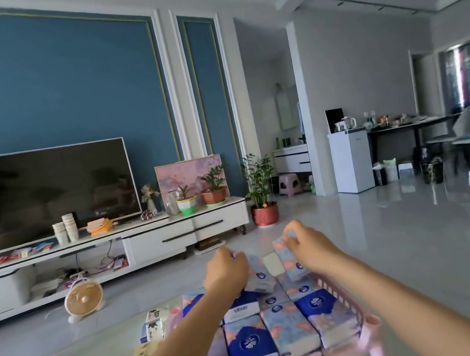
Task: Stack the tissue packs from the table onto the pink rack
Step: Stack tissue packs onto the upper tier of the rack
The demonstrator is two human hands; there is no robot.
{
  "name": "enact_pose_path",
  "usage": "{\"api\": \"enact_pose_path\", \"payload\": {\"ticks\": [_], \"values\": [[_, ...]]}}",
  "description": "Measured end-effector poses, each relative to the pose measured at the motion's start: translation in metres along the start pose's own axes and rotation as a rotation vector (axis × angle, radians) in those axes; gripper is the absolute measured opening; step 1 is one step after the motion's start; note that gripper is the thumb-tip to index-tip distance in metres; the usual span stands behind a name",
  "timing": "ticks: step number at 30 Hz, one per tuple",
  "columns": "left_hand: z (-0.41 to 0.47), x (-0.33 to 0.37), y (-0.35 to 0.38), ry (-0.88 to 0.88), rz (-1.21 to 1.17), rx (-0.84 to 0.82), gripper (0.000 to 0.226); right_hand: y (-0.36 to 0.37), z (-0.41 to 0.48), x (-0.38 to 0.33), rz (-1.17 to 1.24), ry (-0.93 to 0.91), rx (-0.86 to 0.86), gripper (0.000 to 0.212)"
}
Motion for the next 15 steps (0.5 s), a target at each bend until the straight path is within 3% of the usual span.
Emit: {"api": "enact_pose_path", "payload": {"ticks": [4,10,15], "values": [[0.001,0.0,0.013,0.111,0.274,-0.031,0.038,0.024,0.0,-0.002,-0.147,-0.064,-0.094,0.036],[-0.008,0.008,0.02,0.243,0.306,-0.098,0.038,0.04,-0.006,0.001,0.121,-0.094,-0.142,0.029],[-0.017,0.01,0.024,0.29,0.396,-0.154,0.035,0.032,-0.013,0.002,0.215,-0.11,-0.13,0.038]]}}
Point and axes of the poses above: each hand's wrist, its own z-axis towards the middle knuckle, its own y-axis out of the palm, x = y × z, the point moved 10 cm from there along z, towards the middle knuckle, and after that the axes turned 7 degrees about -y, right-handed, at the moved point
